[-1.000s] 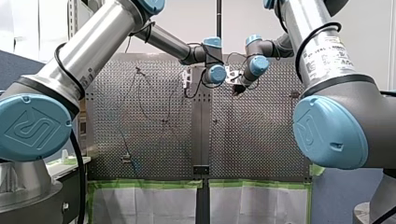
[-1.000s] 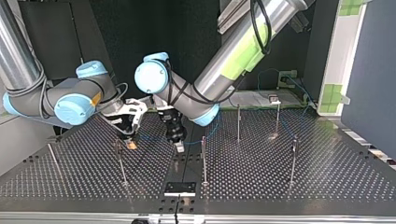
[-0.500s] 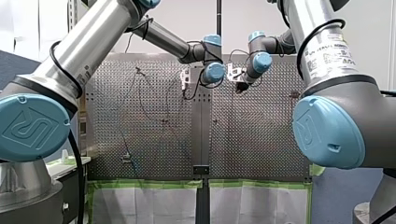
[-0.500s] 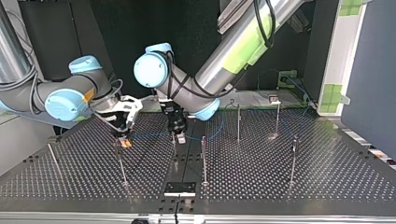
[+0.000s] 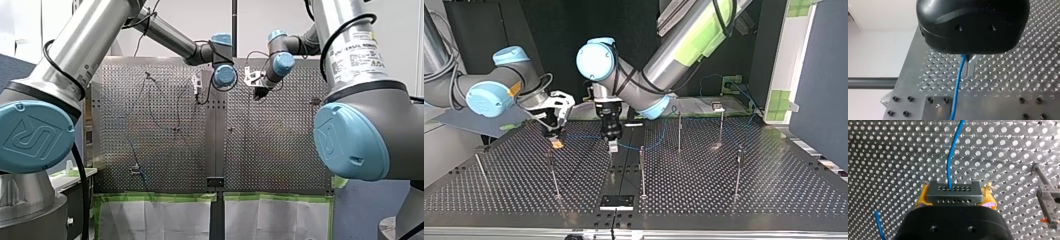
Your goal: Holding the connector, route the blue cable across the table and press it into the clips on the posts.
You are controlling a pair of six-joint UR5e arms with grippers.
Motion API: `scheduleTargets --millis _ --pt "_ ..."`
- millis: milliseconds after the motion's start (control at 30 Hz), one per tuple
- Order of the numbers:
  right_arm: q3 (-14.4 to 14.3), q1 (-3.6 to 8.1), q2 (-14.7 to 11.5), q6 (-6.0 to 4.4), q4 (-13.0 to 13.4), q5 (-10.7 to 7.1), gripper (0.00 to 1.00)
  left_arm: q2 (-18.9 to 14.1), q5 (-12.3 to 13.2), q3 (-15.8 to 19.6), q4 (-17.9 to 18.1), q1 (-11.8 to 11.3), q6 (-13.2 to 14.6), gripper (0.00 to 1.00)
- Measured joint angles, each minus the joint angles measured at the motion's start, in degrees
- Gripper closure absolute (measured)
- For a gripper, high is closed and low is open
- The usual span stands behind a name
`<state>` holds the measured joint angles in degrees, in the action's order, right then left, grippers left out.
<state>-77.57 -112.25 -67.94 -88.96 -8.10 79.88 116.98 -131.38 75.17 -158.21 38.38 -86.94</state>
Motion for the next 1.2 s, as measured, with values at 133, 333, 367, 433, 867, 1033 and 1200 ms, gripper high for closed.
scheduleTargets --millis 133,333,367,433,867,1033,1200 --pt "-1.79 0.13 -0.79 0.54 0.08 -1.06 1.00 0.00 2.12 2.13 2.14 -0.51 -0.09 1.00" --pt "-4.85 0.21 -1.09 0.78 0.12 -2.65 1.00 0.02 4.93 5.36 5.25 -0.72 -0.48 1.00" --pt "-5.27 0.21 -1.09 0.78 0.14 -2.72 1.00 0.02 5.18 5.85 5.49 -0.72 -0.51 1.00" --pt "-6.28 0.22 -1.10 0.77 0.16 -2.80 1.00 0.03 5.55 6.94 5.64 -0.72 -0.56 1.00" --pt "-9.35 0.53 -1.07 -0.09 1.94 -2.92 1.00 0.44 6.04 13.68 4.52 -2.23 -0.85 1.00" --pt "-10.40 0.60 -1.01 -0.47 4.34 -3.16 1.00 1.87 7.96 16.08 5.09 -2.06 -0.94 1.00" --pt "-11.37 0.59 -0.84 -0.83 6.10 -3.54 1.00 3.94 10.22 18.40 7.12 -1.88 -2.20 1.00"
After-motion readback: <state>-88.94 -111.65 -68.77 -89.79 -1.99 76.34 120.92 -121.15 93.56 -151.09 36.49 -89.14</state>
